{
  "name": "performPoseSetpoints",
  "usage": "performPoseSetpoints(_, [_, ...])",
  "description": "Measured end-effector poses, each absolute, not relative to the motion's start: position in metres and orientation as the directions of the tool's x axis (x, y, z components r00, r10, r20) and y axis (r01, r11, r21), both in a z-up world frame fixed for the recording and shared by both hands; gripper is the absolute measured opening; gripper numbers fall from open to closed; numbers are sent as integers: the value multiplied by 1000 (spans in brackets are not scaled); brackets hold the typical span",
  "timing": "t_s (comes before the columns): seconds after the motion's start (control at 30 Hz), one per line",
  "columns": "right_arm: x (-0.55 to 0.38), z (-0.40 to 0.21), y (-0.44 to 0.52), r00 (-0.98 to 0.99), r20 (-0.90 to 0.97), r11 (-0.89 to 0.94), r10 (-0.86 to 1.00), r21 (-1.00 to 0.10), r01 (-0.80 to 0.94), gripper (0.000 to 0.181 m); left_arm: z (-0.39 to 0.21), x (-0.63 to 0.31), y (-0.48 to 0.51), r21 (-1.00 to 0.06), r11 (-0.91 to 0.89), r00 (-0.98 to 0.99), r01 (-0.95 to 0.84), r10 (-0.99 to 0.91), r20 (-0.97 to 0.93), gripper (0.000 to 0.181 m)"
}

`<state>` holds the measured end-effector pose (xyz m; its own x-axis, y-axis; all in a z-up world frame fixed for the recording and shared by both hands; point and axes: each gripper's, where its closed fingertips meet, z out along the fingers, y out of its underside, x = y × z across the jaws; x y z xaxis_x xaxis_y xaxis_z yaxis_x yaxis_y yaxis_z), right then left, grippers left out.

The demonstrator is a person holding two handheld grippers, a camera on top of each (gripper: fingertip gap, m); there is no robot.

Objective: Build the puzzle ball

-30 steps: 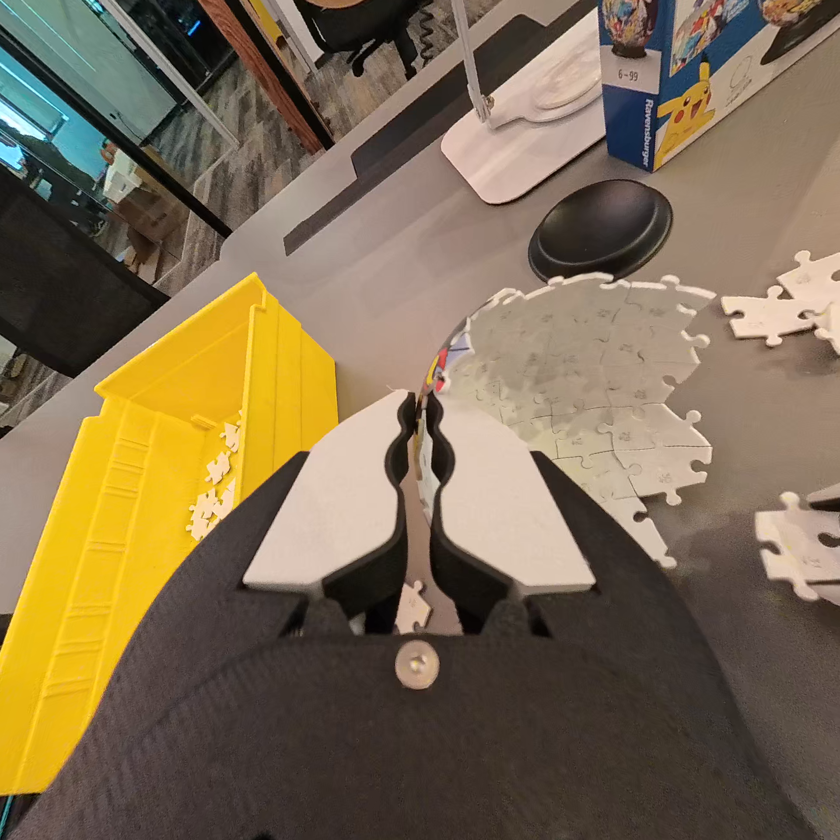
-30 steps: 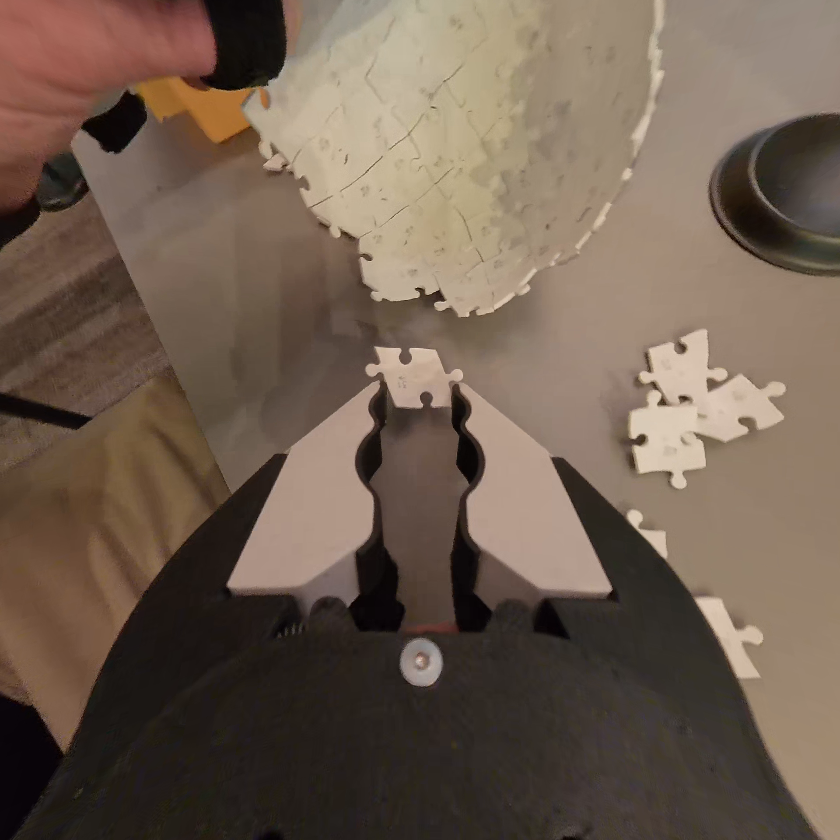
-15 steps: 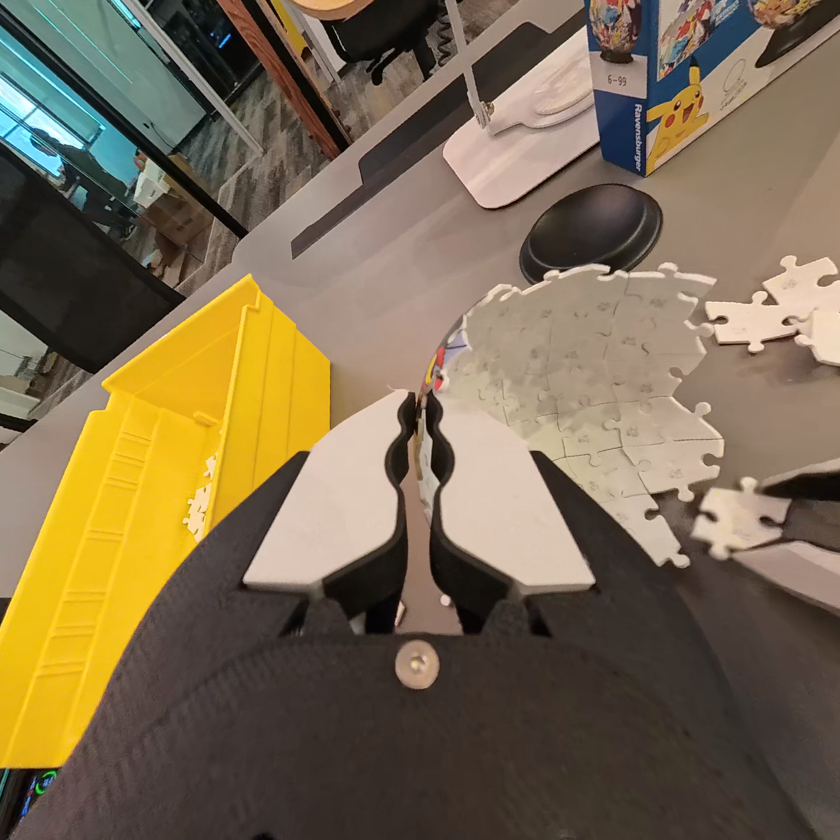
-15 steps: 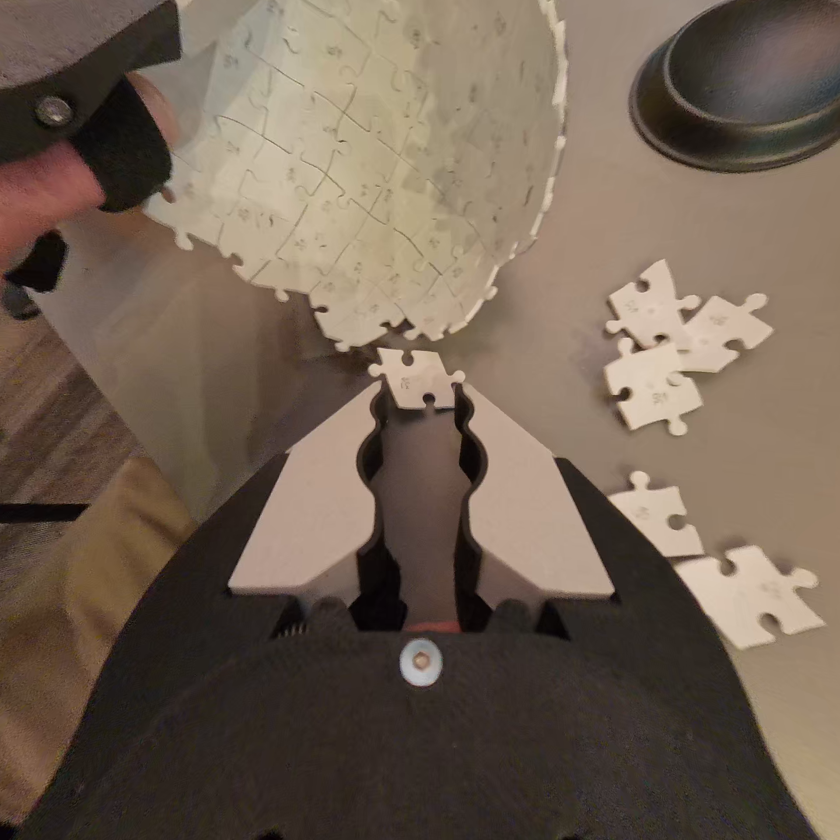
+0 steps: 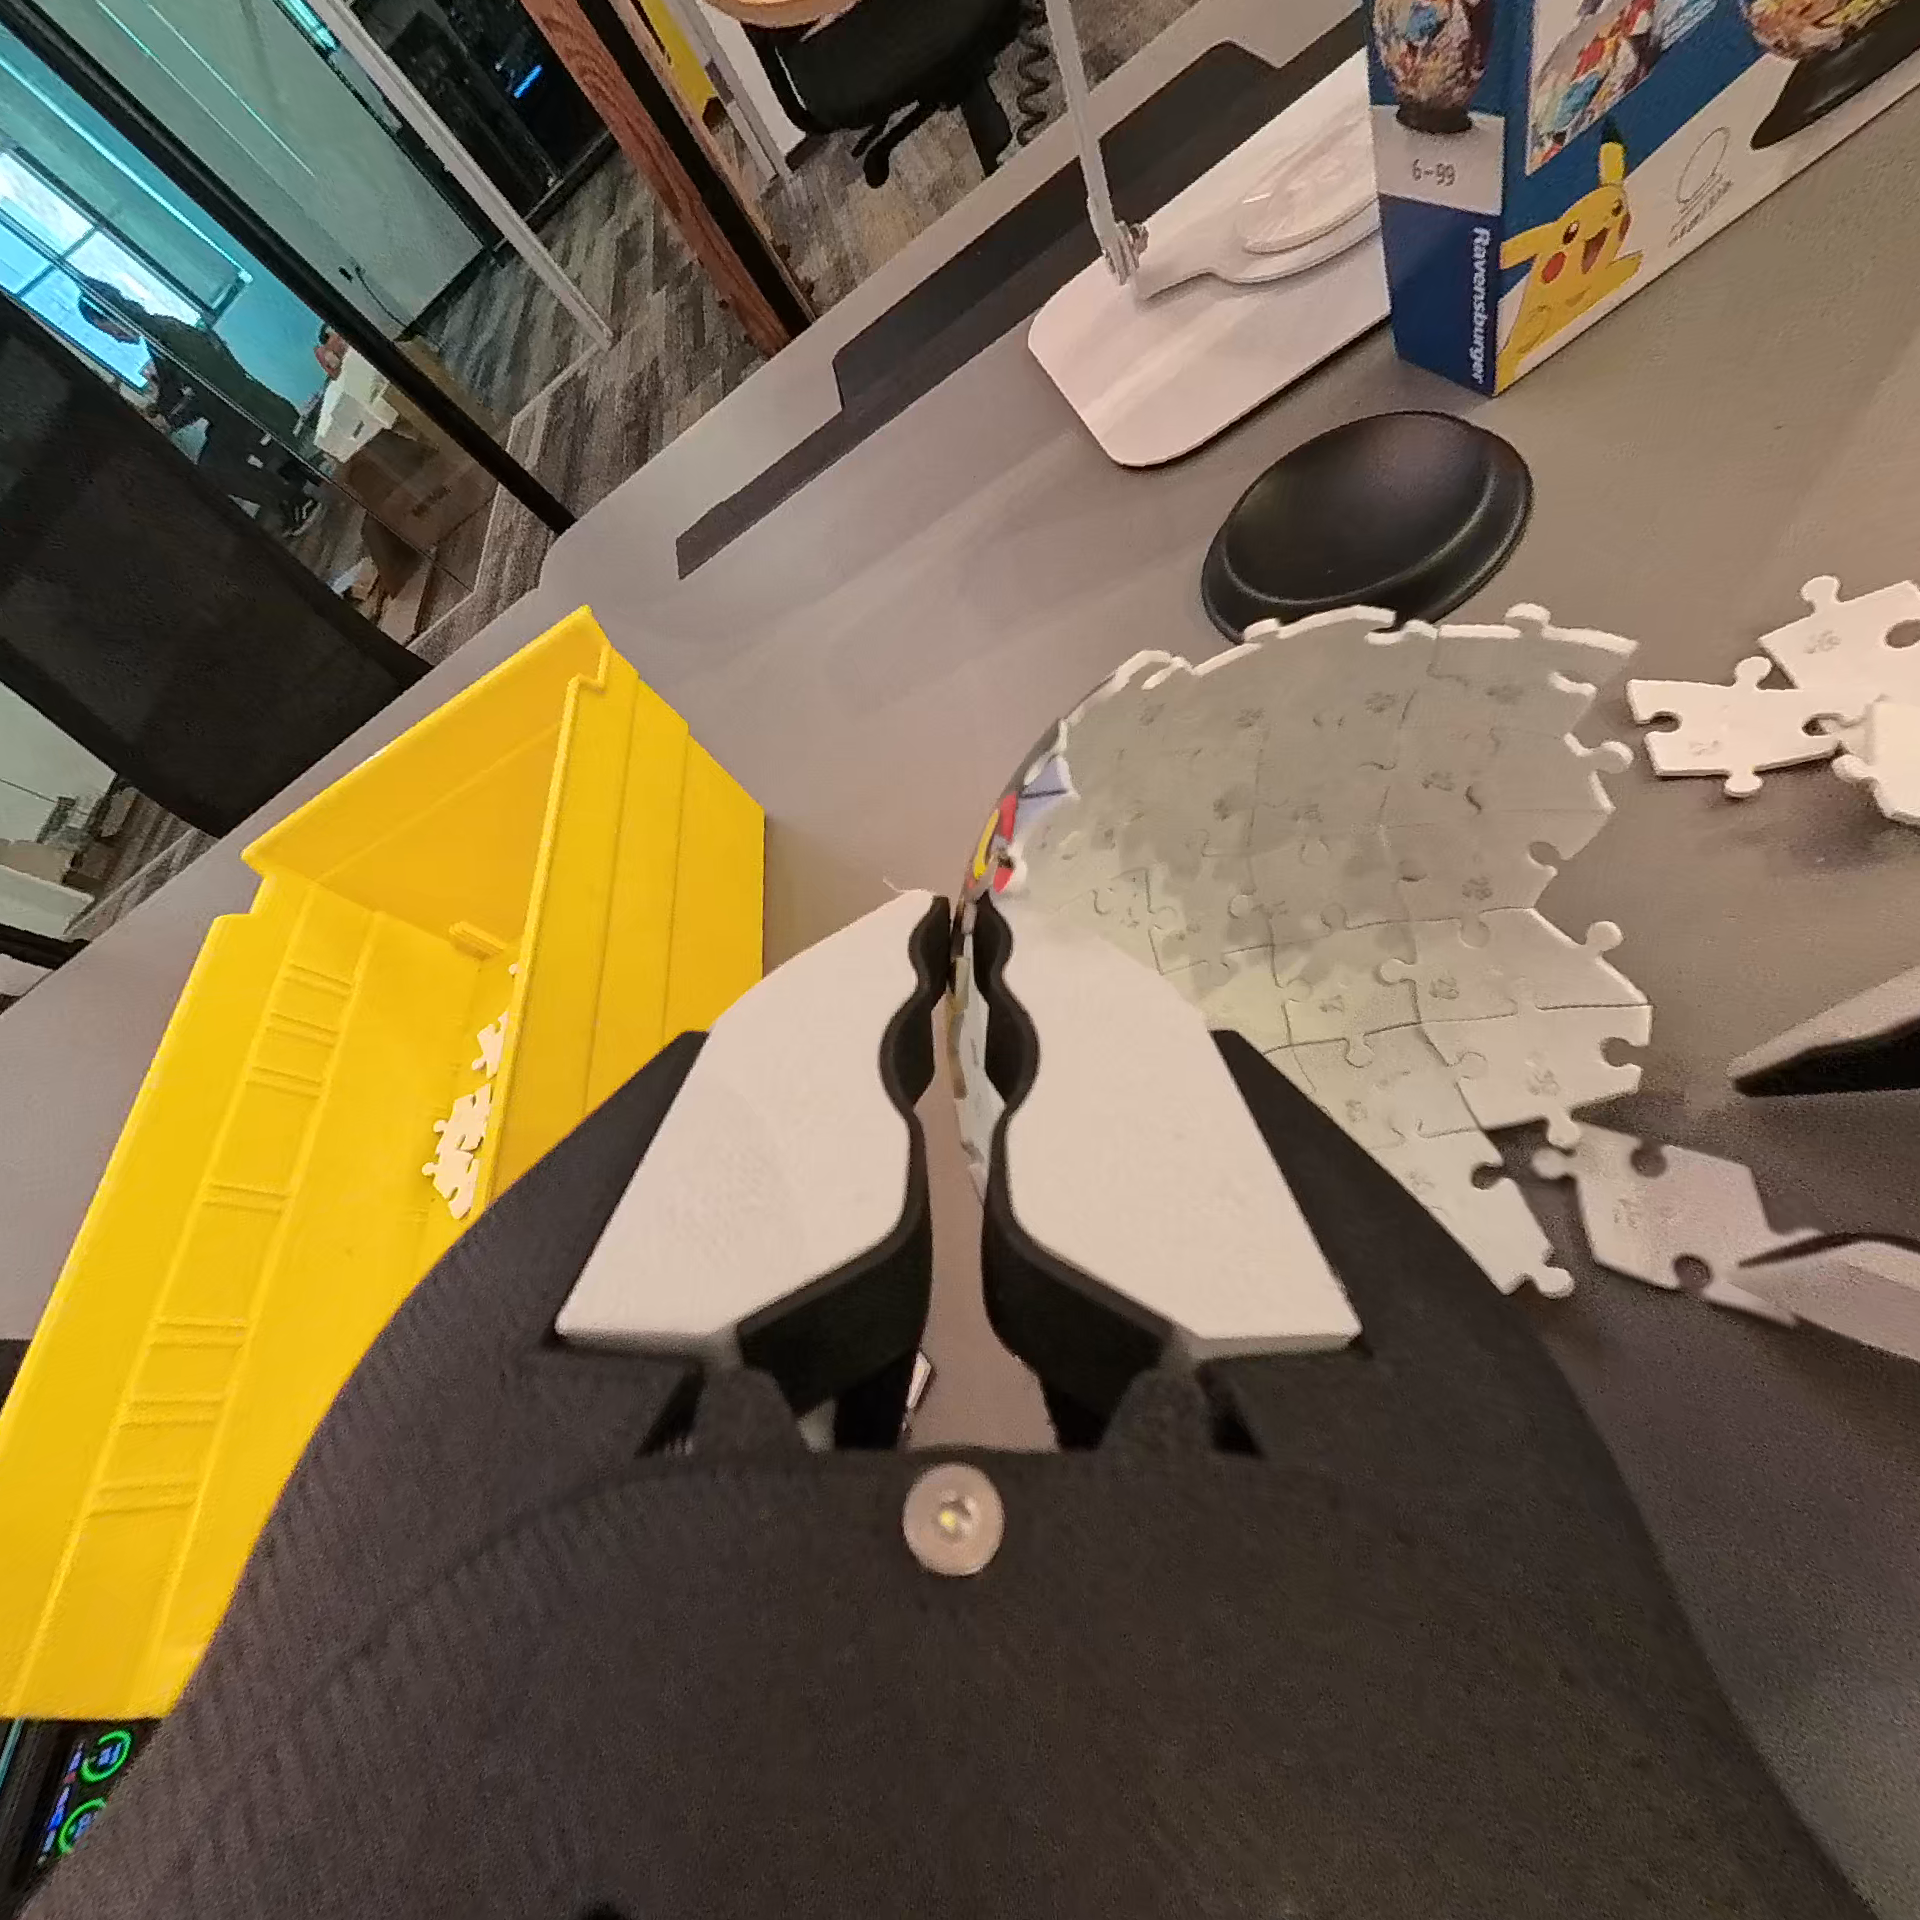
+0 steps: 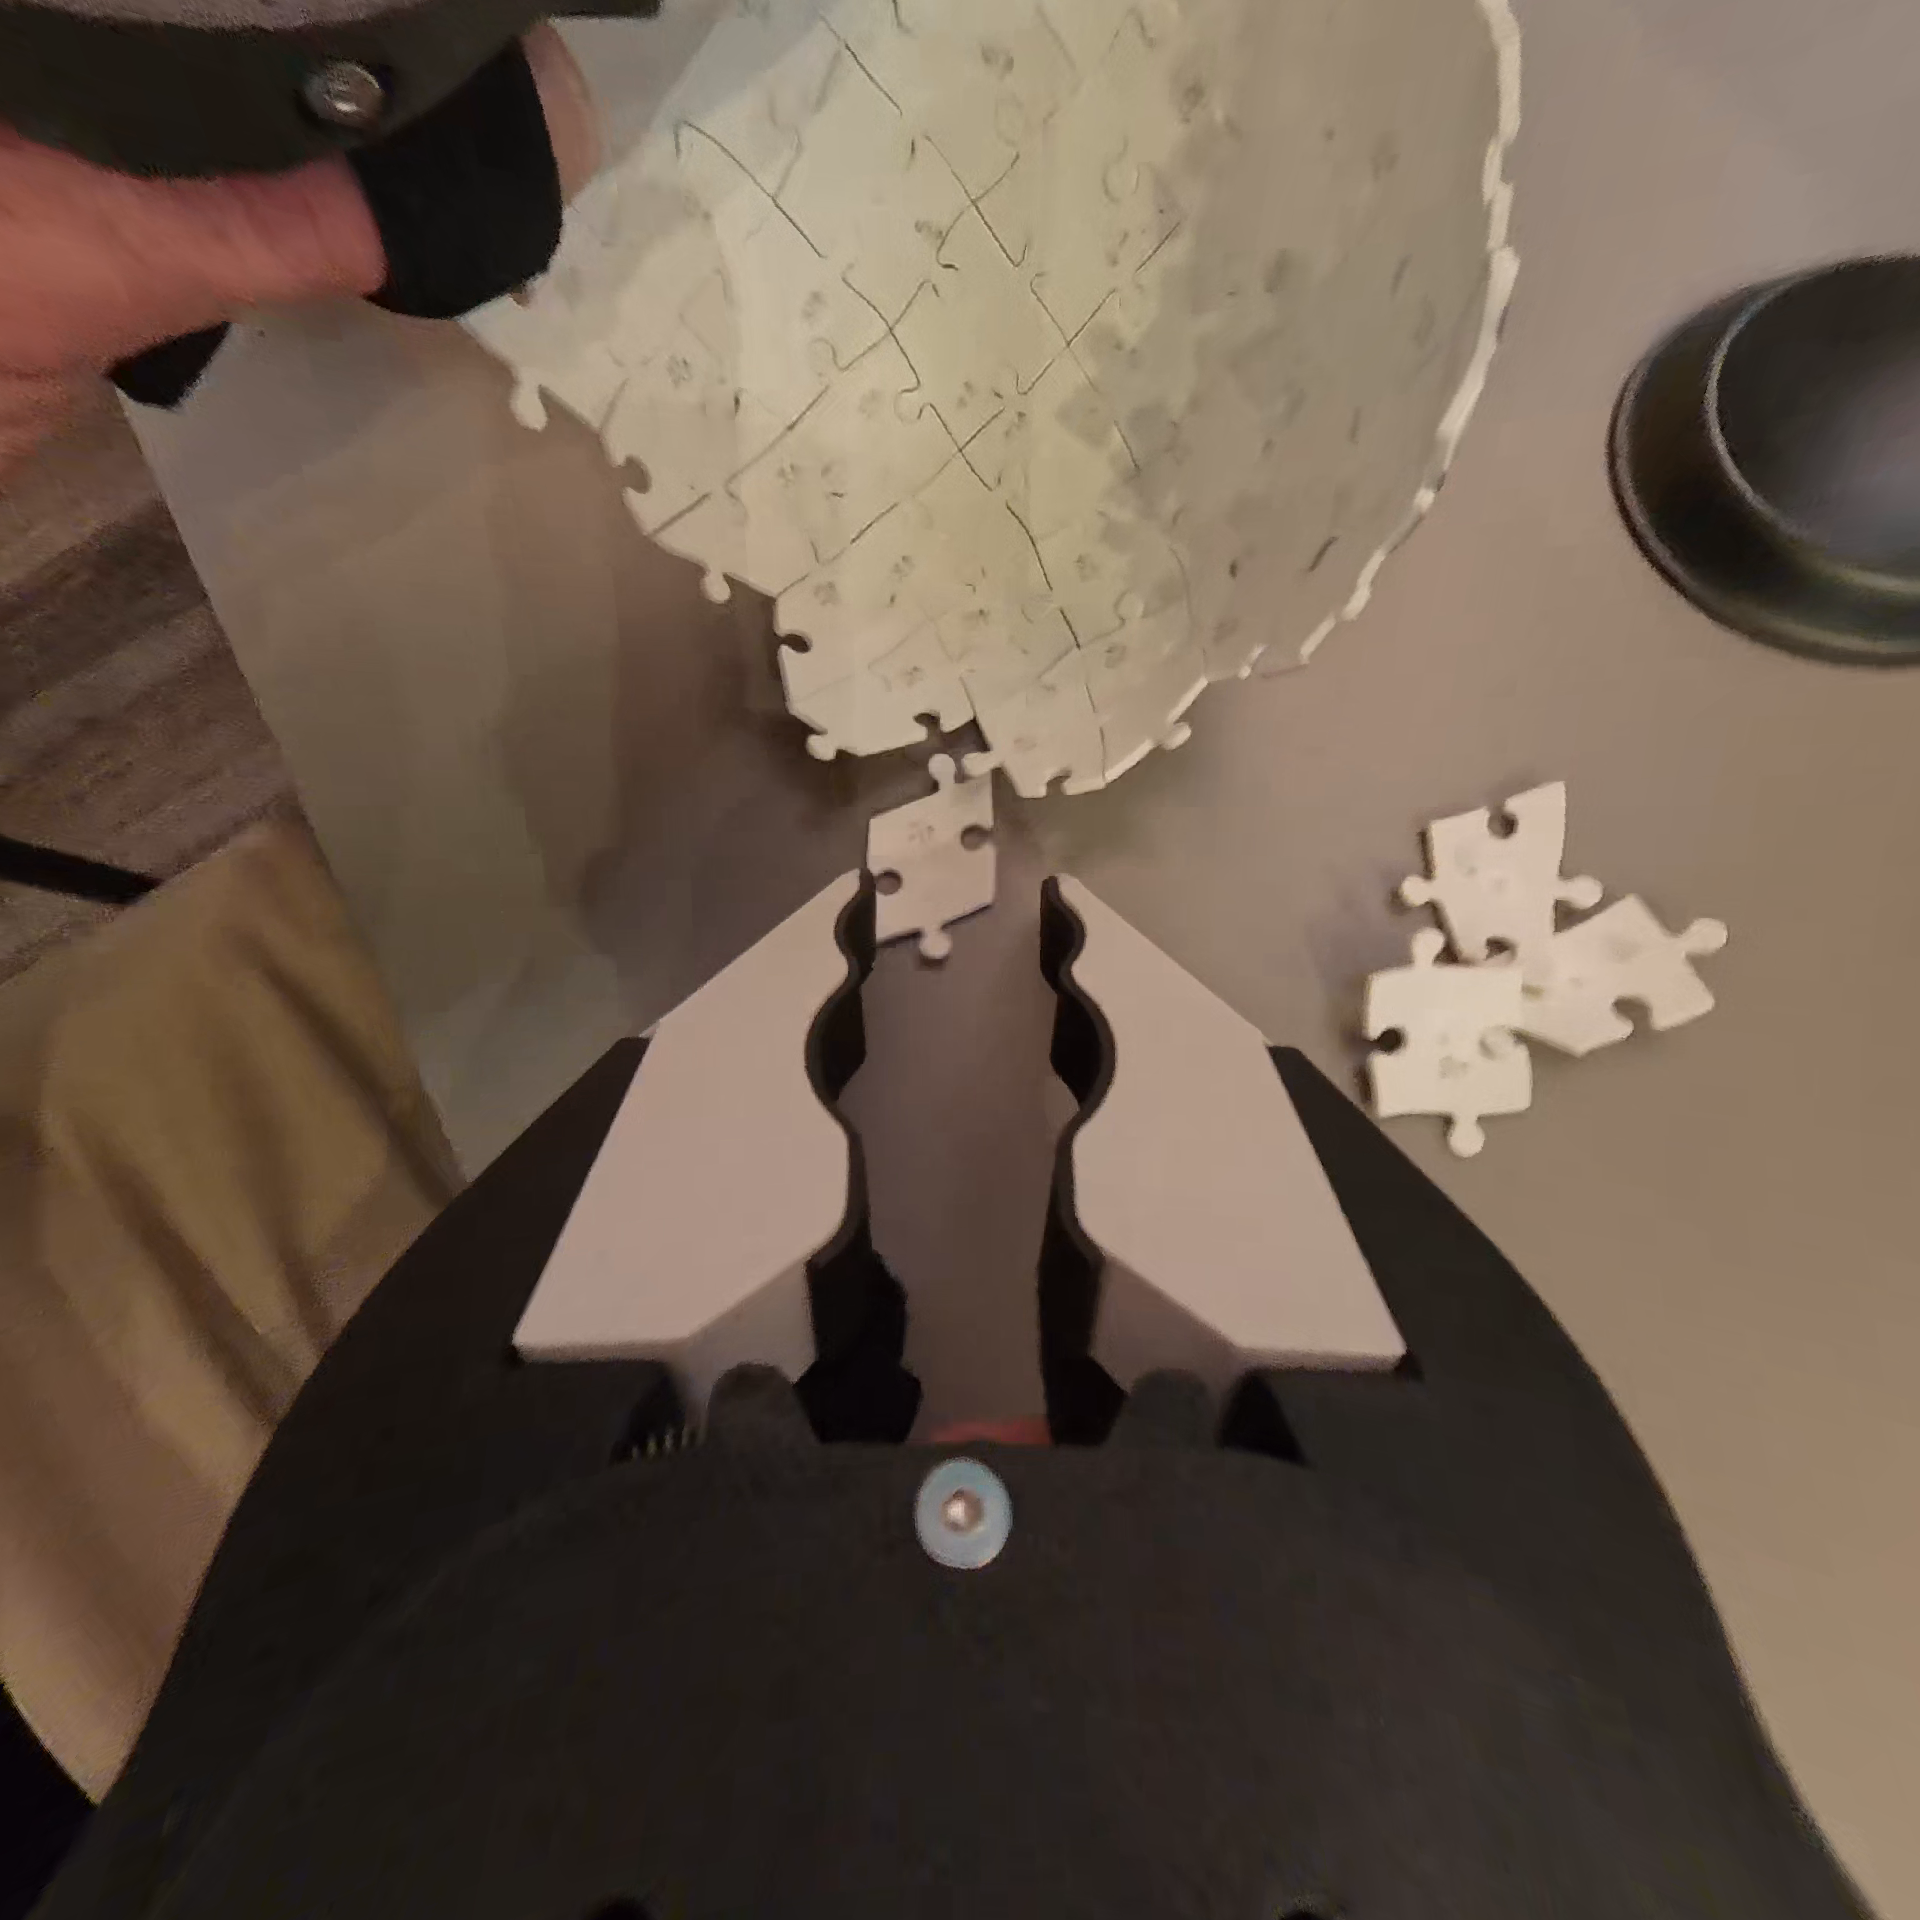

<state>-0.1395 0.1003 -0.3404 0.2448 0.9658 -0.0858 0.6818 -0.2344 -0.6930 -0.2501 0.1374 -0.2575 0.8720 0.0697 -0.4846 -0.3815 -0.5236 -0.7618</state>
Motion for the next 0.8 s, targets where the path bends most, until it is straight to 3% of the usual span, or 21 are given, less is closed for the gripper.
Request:
performPoseSetpoints(0.17, [-141,-349,105,158,-60,-159,986,-648,745,24,-257,-252,137,-765,-525,875,-373,76,-479,4])
performPoseSetpoints(0.23, [-143,-349,103,153,-54,-150,987,-654,741,10,-257,-253,137,-765,-525,875,-372,76,-477,4])
performPoseSetpoints(0.37, [-143,-348,104,160,-37,-142,986,-678,721,2,-258,-254,137,-768,-525,877,-367,78,-473,4])
performPoseSetpoints(0.63, [-134,-348,87,149,-53,-149,987,-630,762,34,-257,-254,138,-767,-521,874,-373,80,-479,4])
performPoseSetpoints(0.8, [-139,-350,89,236,11,-171,972,-658,733,20,-257,-253,138,-766,-521,872,-377,79,-483,4])
